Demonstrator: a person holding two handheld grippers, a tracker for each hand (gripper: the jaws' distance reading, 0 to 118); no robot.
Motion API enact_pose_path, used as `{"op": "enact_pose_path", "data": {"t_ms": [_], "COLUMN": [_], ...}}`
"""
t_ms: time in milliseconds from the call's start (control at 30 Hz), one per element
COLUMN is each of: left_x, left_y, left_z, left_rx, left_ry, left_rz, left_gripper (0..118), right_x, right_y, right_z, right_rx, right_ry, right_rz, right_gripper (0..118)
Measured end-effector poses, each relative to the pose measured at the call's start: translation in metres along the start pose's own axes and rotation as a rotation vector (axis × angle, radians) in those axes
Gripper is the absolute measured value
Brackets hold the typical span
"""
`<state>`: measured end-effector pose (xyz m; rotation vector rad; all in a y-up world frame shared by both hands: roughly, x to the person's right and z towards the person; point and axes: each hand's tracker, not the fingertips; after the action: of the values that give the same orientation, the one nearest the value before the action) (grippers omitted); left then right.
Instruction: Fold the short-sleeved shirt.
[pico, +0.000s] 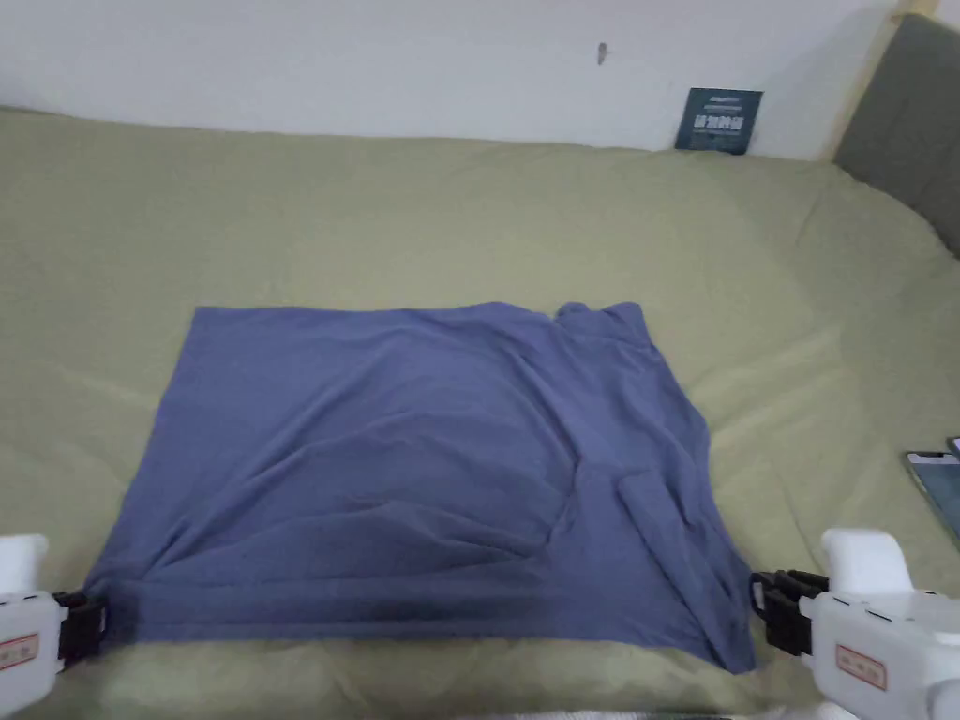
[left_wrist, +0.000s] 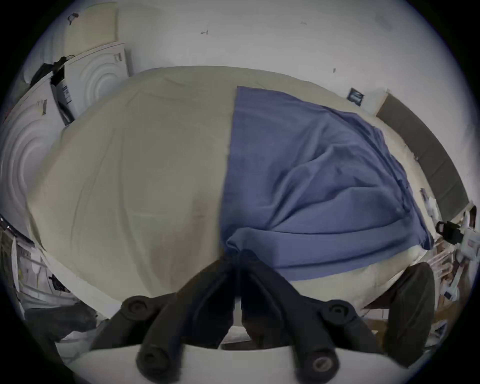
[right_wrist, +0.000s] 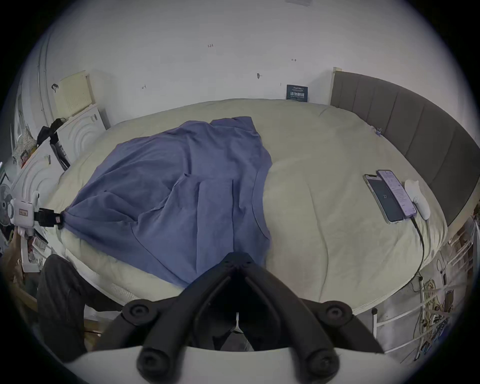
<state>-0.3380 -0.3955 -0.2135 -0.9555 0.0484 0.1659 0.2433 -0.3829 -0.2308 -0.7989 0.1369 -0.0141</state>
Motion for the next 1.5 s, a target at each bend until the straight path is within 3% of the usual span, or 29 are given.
{"op": "enact_pose_path", "data": {"t_ms": [33, 100, 133, 267, 300, 333, 367, 400, 433, 500, 600, 833, 1133, 1433, 1467, 1500], "left_x": [0.004, 0.009, 0.003, 0.000, 0.000, 0.000, 0.000, 0.000, 0.000, 0.002, 0.001, -0.001, 0.003, 0.010, 0.009, 0.008], "left_y": [0.000, -0.002, 0.000, 0.002, 0.002, 0.002, 0.002, 0.004, 0.004, 0.006, 0.013, 0.059, 0.162, 0.196, 0.196, 0.195], "left_z": [0.000, -0.001, -0.006, -0.003, -0.003, -0.003, -0.002, -0.002, -0.002, 0.001, 0.007, 0.013, -0.043, -0.123, -0.127, -0.128], "left_rx": [-0.009, -0.010, -0.017, -0.009, -0.009, -0.014, -0.015, -0.017, -0.019, -0.021, -0.003, 0.043, 0.046, -0.021, -0.023, -0.022], "left_ry": [0.011, 0.048, 0.034, 0.042, 0.045, 0.051, 0.051, 0.048, 0.048, 0.047, 0.043, 0.035, 0.013, 0.030, 0.024, 0.014], "left_rz": [-0.020, -0.047, -0.032, 0.015, 0.012, 0.014, 0.016, 0.015, 0.013, 0.002, -0.001, -0.032, -0.027, -0.016, -0.009, 0.000], "left_gripper": [2, 2, 2, 2, 2, 2, 2, 2, 2, 2, 2, 2, 2, 2, 5, 27], "right_x": [0.000, -0.014, -0.015, -0.014, -0.014, -0.011, -0.001, 0.001, 0.004, 0.011, 0.009, -0.009, -0.007, 0.011, 0.013, 0.014], "right_y": [0.000, 0.002, 0.001, -0.009, -0.012, -0.017, -0.018, -0.019, -0.024, -0.028, -0.026, 0.068, 0.176, 0.195, 0.194, 0.192], "right_z": [0.000, 0.001, -0.002, -0.022, -0.025, -0.021, -0.024, -0.021, -0.020, -0.017, -0.014, -0.001, -0.079, -0.182, -0.185, -0.186], "right_rx": [-0.004, -0.063, -0.089, -0.190, -0.212, -0.185, -0.184, -0.160, -0.098, -0.145, -0.105, -0.020, -0.024, -0.152, -0.153, -0.162], "right_ry": [0.005, 0.075, 0.093, 0.072, 0.063, 0.080, 0.072, 0.041, 0.016, 0.070, 0.059, 0.065, 0.031, 0.029, 0.029, 0.030], "right_rz": [0.000, -0.002, -0.013, 0.017, 0.023, 0.012, 0.012, 0.024, 0.017, -0.006, 0.035, 0.087, 0.136, 0.052, 0.042, 0.024], "right_gripper": [20, 93, 100, 99, 92, 70, 29, 4, 4, 4, 4, 4, 4, 5, 13, 53]}}
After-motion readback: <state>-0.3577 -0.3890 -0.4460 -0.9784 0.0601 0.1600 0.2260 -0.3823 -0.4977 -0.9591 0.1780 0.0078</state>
